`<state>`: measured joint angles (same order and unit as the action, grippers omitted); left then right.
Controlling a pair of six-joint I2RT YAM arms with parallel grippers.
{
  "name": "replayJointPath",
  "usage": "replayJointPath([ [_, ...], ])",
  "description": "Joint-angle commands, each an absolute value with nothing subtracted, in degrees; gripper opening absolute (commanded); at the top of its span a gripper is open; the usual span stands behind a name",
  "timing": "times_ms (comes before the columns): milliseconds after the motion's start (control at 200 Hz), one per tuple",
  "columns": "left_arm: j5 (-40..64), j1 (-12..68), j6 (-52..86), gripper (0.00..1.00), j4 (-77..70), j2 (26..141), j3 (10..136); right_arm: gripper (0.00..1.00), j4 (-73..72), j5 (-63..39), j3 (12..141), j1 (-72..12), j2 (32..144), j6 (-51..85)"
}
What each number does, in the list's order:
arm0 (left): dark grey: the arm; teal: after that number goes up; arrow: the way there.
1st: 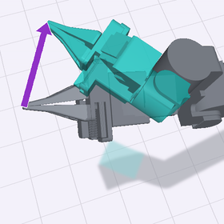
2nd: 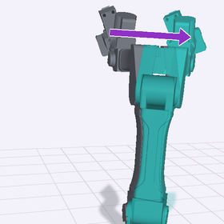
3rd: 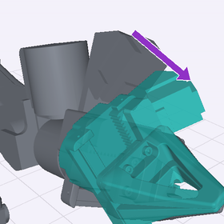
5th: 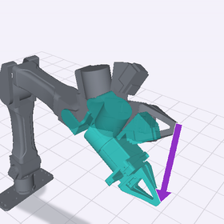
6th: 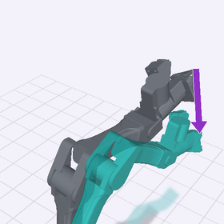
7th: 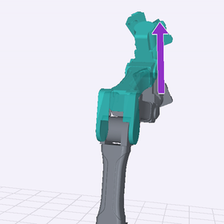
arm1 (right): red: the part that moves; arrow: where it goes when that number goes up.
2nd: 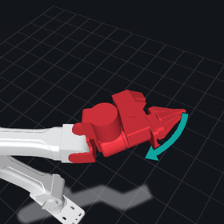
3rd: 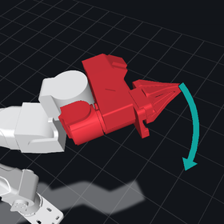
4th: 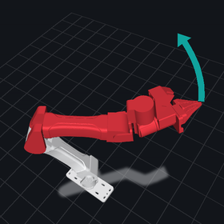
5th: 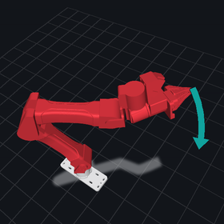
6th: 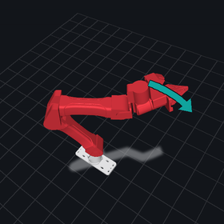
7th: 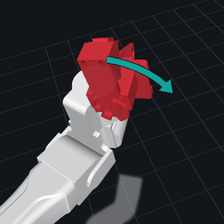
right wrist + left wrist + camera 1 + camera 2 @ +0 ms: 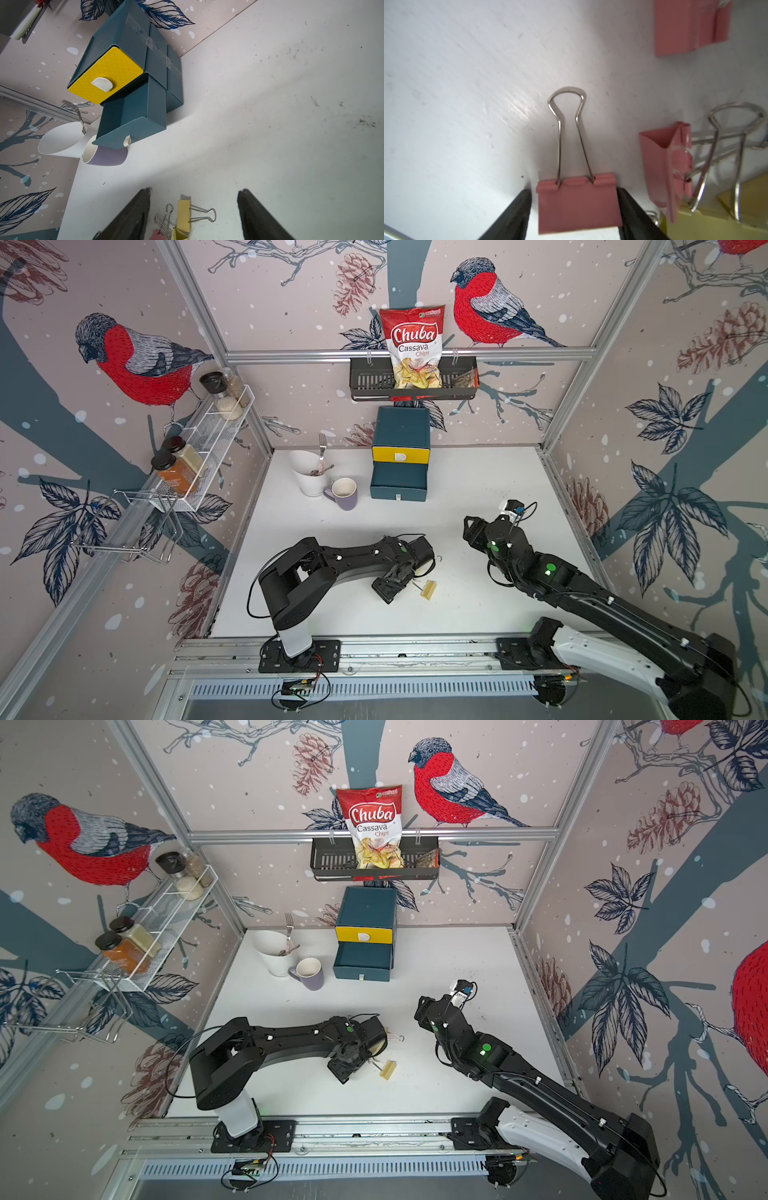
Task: Put the binder clips in the drawer according to color
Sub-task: Pick up the binder clip at the center of the board, then place the binder clip in the drawer.
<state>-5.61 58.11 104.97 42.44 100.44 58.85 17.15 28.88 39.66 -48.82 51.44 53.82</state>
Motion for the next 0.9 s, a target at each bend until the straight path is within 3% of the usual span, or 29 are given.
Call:
replayJointPath([
  [0, -6.42, 57.79, 105.48, 0.6, 38.03, 101.12, 57.48, 0.72, 16.39, 29.56, 39.62, -48.96, 51.24, 53.41],
  [110, -6.8, 57.83, 105.56, 0.53, 37.75, 100.0, 57.48, 0.72, 16.09, 29.22, 39.51, -48.95, 51.37, 53.34],
  [380, -14.56, 59.77, 103.26, 0.5, 40.85, 89.15, 58.1, 0.72, 14.41, 25.98, 38.92, -48.96, 50.51, 50.37],
  [510, -21.48, 58.26, 90.63, 0.43, 34.07, 80.82, 58.89, 0.72, 13.8, 24.2, 38.23, -48.96, 49.57, 49.15],
  [655, -19.88, 51.55, 70.26, 0.43, 25.37, 77.95, 64.19, 0.72, 13.6, 22.91, 38.03, -49.35, 50.06, 48.89],
  [895, -13.93, 40.67, 48.07, 0.44, 28.08, 92.08, 85.14, 0.71, 13.19, 22.9, 38.39, -50.93, 51.4, 49.13],
])
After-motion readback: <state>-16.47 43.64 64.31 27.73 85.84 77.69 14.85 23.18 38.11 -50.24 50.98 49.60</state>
